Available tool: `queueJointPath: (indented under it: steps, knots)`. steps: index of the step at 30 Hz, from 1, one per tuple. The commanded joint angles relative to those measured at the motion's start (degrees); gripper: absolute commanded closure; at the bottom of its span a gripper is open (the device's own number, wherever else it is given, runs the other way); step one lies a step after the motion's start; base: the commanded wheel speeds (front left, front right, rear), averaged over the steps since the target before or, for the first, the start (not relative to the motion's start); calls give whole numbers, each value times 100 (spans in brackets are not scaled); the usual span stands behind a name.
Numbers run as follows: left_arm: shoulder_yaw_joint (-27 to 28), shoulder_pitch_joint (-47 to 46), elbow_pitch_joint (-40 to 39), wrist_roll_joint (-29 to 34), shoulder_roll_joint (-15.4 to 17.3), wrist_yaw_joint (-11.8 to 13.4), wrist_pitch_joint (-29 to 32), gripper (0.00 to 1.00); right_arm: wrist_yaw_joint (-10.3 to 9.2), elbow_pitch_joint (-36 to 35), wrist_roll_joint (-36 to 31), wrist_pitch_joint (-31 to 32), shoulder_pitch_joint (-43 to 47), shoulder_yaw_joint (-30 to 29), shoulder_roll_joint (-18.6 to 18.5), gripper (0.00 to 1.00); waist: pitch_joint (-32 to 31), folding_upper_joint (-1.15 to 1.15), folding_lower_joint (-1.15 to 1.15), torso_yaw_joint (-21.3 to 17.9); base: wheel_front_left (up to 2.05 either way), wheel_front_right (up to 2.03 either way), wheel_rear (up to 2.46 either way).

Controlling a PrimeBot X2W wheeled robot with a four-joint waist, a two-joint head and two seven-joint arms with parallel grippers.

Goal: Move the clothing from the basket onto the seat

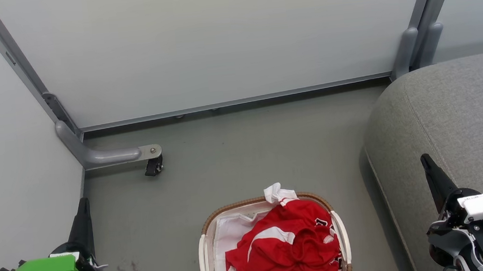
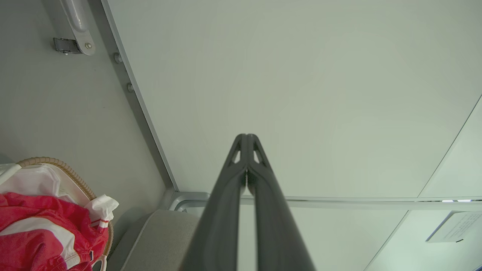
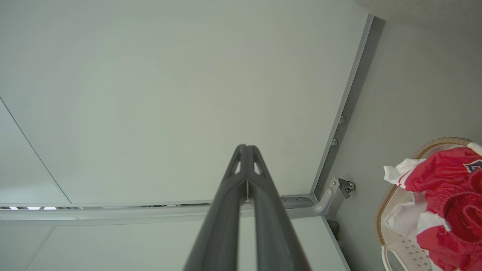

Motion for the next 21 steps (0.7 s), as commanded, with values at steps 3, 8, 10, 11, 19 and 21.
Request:
queueJointPath:
  steps: [3, 8, 10, 11, 19, 21]
  knots:
    - [4, -67, -7, 0, 23, -24, 10, 100, 0, -16, 20, 13, 67, -10, -35, 100, 0, 0, 0, 0, 0, 0, 0]
    - [4, -67, -7, 0, 23, -24, 10, 100, 0, -16, 20, 13, 67, -10, -35, 100, 0, 0, 0, 0, 0, 0, 0]
    - [4, -67, -7, 0, 23, -24, 10, 100, 0, -16, 20, 13, 67, -10, -35, 100, 0, 0, 0, 0, 0, 0, 0]
    - [4, -67, -7, 0, 23, -24, 10, 100, 0, -16, 20, 13, 67, -10, -35, 100, 0, 0, 0, 0, 0, 0, 0]
    - [4, -67, -7, 0, 23, -24, 10, 100, 0, -16, 20, 13, 67, -10, -35, 100, 0, 0, 0, 0, 0, 0, 0]
    - [4, -67, -7, 0, 23, -24, 10, 100, 0, -16, 20, 13, 67, -10, -35, 100, 0, 0, 0, 0, 0, 0, 0]
